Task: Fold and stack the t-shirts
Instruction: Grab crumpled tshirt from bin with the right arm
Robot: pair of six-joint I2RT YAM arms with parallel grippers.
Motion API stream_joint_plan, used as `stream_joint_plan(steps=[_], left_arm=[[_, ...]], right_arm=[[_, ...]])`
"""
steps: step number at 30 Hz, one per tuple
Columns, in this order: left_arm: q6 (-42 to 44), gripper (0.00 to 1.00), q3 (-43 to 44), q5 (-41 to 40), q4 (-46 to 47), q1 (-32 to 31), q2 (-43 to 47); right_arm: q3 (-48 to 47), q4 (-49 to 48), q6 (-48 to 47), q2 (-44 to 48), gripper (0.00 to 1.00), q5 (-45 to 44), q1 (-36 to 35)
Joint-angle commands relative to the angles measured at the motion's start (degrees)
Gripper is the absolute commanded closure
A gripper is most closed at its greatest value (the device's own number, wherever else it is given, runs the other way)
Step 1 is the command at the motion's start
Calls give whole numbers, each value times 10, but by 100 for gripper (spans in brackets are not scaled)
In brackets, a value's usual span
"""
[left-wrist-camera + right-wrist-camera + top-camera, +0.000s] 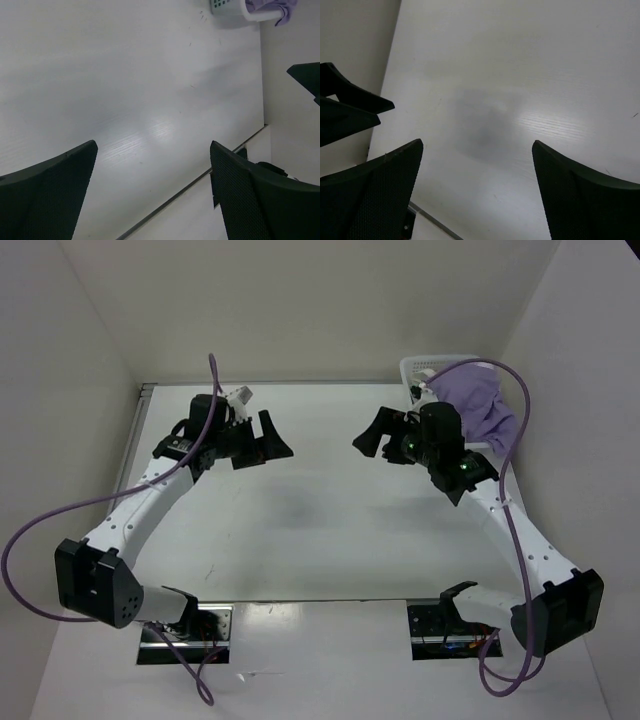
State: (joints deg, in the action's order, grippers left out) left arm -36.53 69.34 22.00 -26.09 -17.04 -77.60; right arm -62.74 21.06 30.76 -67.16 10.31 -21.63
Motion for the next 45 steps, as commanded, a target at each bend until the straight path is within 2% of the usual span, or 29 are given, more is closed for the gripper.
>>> stream_joint_plan(steps=[1,4,5,6,7,8,9,10,11,12,13,15,16,17,18,19,20,22,23,24,28,32,37,42,45], left_arm=[[16,0,25,53,26,22,-18],[33,0,25,88,26,41,-13],[39,0,10,111,37,50,-7],[39,0,3,121,37,50,-7],[39,0,-3,128,45,50,1],[46,2,-10,135,45,50,9],[46,4,-10,135,45,50,9],[52,11,-17,135,45,50,9],[52,20,-17,140,45,50,16],[52,42,-17,140,45,50,21],[52,54,-24,140,50,50,26],[47,73,-24,140,50,50,26],[41,85,-24,140,56,45,26],[41,86,-29,140,56,34,33],[41,86,-29,127,56,34,33],[41,83,-29,121,56,27,39],[46,79,-29,121,56,27,46],[46,61,-34,116,56,27,46],[38,48,-45,124,62,22,51],[38,44,-45,130,62,22,51],[31,38,-60,116,61,22,63],[37,35,-66,110,56,22,63],[37,35,-72,105,56,22,58],[37,35,-72,100,56,22,53],[37,35,-72,100,51,22,47]], right_arm=[[-45,-8,13,-12,0,-22,-3],[-76,-8,28,-56,0,-22,-3],[-104,7,28,-81,11,-9,-3],[-115,7,28,-92,37,-9,4],[-136,7,28,-101,54,-2,4],[-146,7,28,-109,64,5,11],[-154,7,28,-120,92,5,11],[-170,7,28,-120,100,-11,17],[-178,13,28,-127,100,-35,17],[-192,23,23,-135,100,-64,24],[-200,23,23,-142,95,-108,33],[-221,45,28,-162,85,-114,90],[-234,45,28,-183,71,-114,108],[-241,45,28,-196,68,-136,123],[-263,50,28,-210,66,-153,150],[-271,50,28,-240,52,-184,161],[-279,50,21,-259,44,-193,172],[-322,83,21,-303,35,-194,209],[-322,83,27,-334,31,-204,218],[-322,78,33,-343,29,-215,236],[-310,80,33,-370,28,-239,279],[-302,98,19,-404,28,-266,291],[-277,94,13,-404,25,-295,291],[-252,94,8,-421,25,-284,296],[-237,80,8,-421,38,-267,296]])
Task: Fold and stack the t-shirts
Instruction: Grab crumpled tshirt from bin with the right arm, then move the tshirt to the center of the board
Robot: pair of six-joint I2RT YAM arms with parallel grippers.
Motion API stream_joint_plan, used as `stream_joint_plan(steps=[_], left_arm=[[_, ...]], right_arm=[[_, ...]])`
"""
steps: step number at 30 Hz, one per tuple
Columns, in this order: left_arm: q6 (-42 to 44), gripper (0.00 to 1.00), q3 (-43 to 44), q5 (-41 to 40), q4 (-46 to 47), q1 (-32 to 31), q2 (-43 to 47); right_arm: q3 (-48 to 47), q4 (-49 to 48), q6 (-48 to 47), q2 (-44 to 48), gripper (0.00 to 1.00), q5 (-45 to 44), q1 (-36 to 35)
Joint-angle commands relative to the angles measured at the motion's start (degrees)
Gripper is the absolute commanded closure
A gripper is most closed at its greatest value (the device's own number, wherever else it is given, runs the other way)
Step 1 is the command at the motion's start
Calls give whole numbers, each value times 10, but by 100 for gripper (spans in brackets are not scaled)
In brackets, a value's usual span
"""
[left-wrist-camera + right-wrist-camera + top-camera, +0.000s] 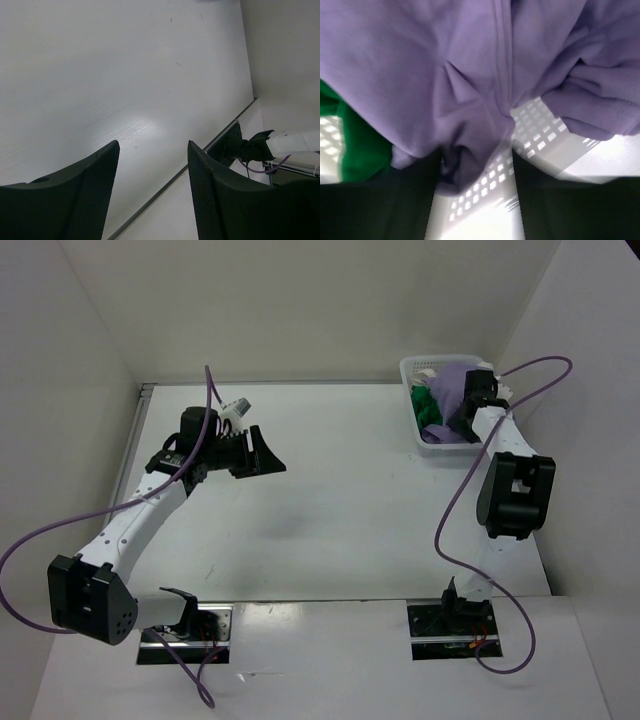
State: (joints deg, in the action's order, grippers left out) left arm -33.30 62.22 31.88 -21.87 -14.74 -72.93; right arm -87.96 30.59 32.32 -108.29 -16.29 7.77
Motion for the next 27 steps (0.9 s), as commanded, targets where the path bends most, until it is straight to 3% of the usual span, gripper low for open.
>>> stream_joint_plan(steps=[1,2,5,11,15,20,22,27], left_arm=[[4,35,-1,1,9,-1,1],[4,35,-1,1,9,-1,1],[4,35,-1,1,9,-1,-5],[-1,35,20,1,9,-1,-10],[-1,34,50,1,2,-1,-23],[-40,34,78,22,9,32,-48],[-60,33,90,22,9,60,-54],[-120,31,88,39,29,133,-74]], right_arm=[[16,-16,-2,-10,62,5,2],[16,-16,-1,-10,73,14,2],[10,-37,4,44,91,21,2],[-53,-38,10,183,96,21,2],[-104,-51,20,270,96,79,2],[-230,-75,66,295,96,279,-44],[-293,-103,92,275,96,390,-74],[-451,-183,190,196,96,548,-182]])
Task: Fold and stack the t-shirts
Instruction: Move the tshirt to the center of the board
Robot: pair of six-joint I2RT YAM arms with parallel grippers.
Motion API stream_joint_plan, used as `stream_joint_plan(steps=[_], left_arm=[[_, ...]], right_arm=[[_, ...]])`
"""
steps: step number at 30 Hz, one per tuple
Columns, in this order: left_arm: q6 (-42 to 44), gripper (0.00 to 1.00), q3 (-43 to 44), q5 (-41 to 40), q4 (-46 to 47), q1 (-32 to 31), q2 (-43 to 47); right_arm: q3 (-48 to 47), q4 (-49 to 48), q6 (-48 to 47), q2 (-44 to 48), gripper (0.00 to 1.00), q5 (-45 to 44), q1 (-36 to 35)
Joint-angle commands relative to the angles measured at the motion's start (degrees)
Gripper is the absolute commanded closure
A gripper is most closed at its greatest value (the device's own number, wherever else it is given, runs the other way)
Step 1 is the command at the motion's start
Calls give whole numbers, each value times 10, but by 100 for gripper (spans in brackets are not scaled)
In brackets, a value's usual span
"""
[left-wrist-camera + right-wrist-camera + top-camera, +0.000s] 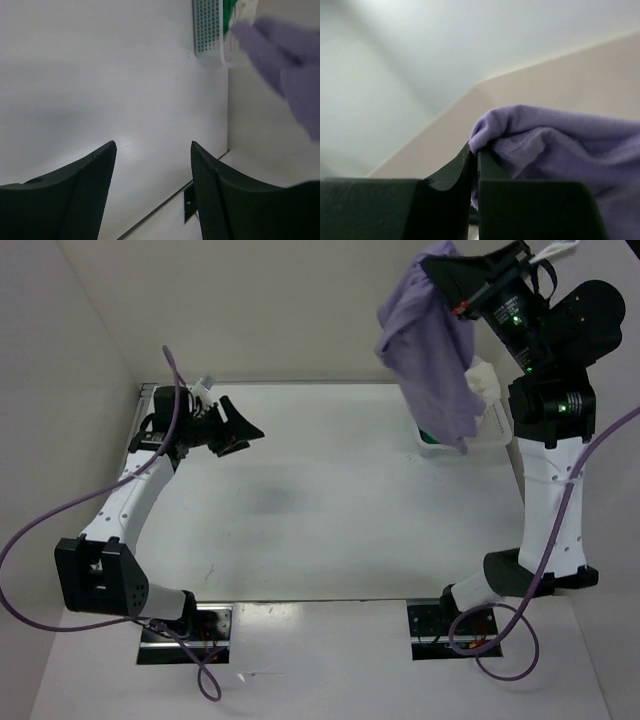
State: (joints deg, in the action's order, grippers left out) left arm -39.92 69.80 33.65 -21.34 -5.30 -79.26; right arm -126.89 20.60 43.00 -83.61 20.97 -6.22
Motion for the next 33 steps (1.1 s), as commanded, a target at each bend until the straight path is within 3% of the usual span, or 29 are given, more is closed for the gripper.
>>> stream_joint_plan(steps=[1,6,10,11,13,14,16,18,21,22,23,25,26,29,31,32,33], left_arm=[[-65,31,4,31,31,50,-11],[-95,31,-36,37,46,106,2],[-95,31,-47,25,40,133,13],[-95,31,-47,25,40,133,19],[-87,31,-47,14,26,139,19],[-87,31,-47,-1,17,139,26],[-73,31,-41,-13,9,144,26],[-66,31,-41,-31,2,144,26],[-46,31,-36,-67,-13,144,26],[-41,31,-36,-76,-20,144,26],[-33,31,-41,-82,-20,144,26],[-33,30,-55,-94,-20,144,26],[-27,30,-62,-102,-26,144,26],[-7,24,-84,-139,-55,120,26],[-1,22,-106,-166,-79,108,26],[7,21,-115,-175,-86,102,26],[7,18,-124,-185,-92,86,26]], right_arm=[[-103,-99,100,-76,96,195,-70],[-161,-159,141,-107,95,243,-113],[-74,-153,96,-102,94,269,-96],[-29,-165,81,-79,94,283,-89],[170,-215,50,-42,94,296,-76],[242,-287,28,-13,94,302,-56],[406,-354,28,-13,94,326,-30],[505,-362,-5,-45,91,335,-4],[536,-244,-66,-118,66,255,25],[547,-239,-60,-118,46,210,32],[554,-239,-49,-118,36,194,38],[552,-204,-55,-94,23,151,29],[540,-176,-69,-85,20,89,17],[505,-80,-102,-59,20,14,-43],[532,-45,-95,-29,31,-13,-99],[553,-45,-89,-17,51,-27,-119],[607,-45,-82,-9,62,-50,-138]])
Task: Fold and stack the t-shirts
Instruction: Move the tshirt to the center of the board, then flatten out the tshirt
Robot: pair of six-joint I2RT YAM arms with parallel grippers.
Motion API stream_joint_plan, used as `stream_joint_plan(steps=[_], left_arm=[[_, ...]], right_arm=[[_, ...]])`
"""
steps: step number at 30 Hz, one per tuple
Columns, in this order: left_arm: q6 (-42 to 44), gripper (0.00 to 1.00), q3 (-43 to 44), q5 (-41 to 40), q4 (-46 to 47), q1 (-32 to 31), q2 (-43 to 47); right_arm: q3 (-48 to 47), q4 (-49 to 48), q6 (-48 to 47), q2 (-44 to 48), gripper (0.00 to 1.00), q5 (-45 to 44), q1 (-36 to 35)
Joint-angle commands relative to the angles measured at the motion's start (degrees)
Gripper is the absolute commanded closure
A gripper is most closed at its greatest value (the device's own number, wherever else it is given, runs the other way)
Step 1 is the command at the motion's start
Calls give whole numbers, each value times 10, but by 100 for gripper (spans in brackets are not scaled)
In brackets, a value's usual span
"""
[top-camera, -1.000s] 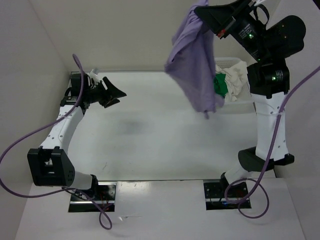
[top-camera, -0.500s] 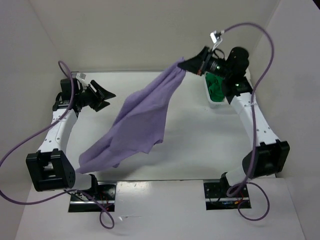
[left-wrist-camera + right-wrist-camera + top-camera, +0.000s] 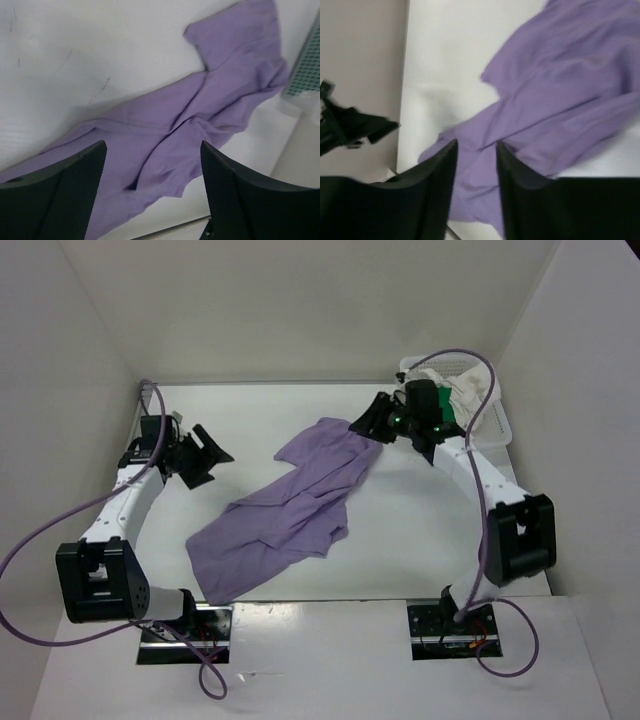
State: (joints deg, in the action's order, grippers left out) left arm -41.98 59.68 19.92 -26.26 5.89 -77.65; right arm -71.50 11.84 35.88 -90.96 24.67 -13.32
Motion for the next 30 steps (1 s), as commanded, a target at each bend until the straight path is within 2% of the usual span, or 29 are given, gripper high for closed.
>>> stream_joint_plan(steps=[1,3,5,7,8,9,11,14,15,16,18,19,20,21,23,25,26,28,30], left_arm=[[28,16,-34,-63,-43,-37,10],[28,15,-67,-74,-43,-72,-5],[21,14,-74,-90,-38,-91,-40],[4,14,-79,-123,-24,-106,-67],[4,12,-79,-145,-6,-112,-78],[4,12,-79,-145,3,-112,-91],[-2,12,-54,-145,23,-112,-137],[-7,16,-27,-132,54,-122,-190],[-7,19,-20,-132,60,-122,-203],[-7,33,-13,-132,67,-129,-224],[-13,47,1,-132,74,-134,-247],[-13,55,16,-132,81,-134,-254],[-13,68,24,-137,87,-134,-266],[-13,72,43,-146,87,-134,-272],[-13,82,67,-146,92,-134,-296],[-13,87,96,-146,92,-134,-314],[-13,89,131,-146,92,-134,-322],[-18,95,174,-146,92,-134,-344],[-23,97,220,-152,92,-128,-365]], right_arm=[[77,36,3,65,72,-95,-85],[128,22,14,58,87,-102,-129],[133,22,19,34,86,-109,-167],[103,38,14,1,64,-144,-195],[89,44,7,-17,50,-157,-216],[88,44,7,-26,29,-164,-217],[82,39,13,-41,20,-164,-222],[69,33,18,-73,16,-175,-222],[63,33,18,-84,16,-175,-222],[54,33,18,-110,16,-175,-222],[36,40,18,-128,26,-167,-222],[30,40,18,-135,36,-161,-222],[20,34,23,-142,41,-161,-228],[15,34,24,-152,45,-161,-228],[-10,34,24,-168,60,-161,-228],[-35,59,24,-186,78,-166,-228],[-59,67,17,-193,90,-176,-228],[-79,81,10,-193,96,-191,-228],[-98,99,9,-159,97,-191,-221]])
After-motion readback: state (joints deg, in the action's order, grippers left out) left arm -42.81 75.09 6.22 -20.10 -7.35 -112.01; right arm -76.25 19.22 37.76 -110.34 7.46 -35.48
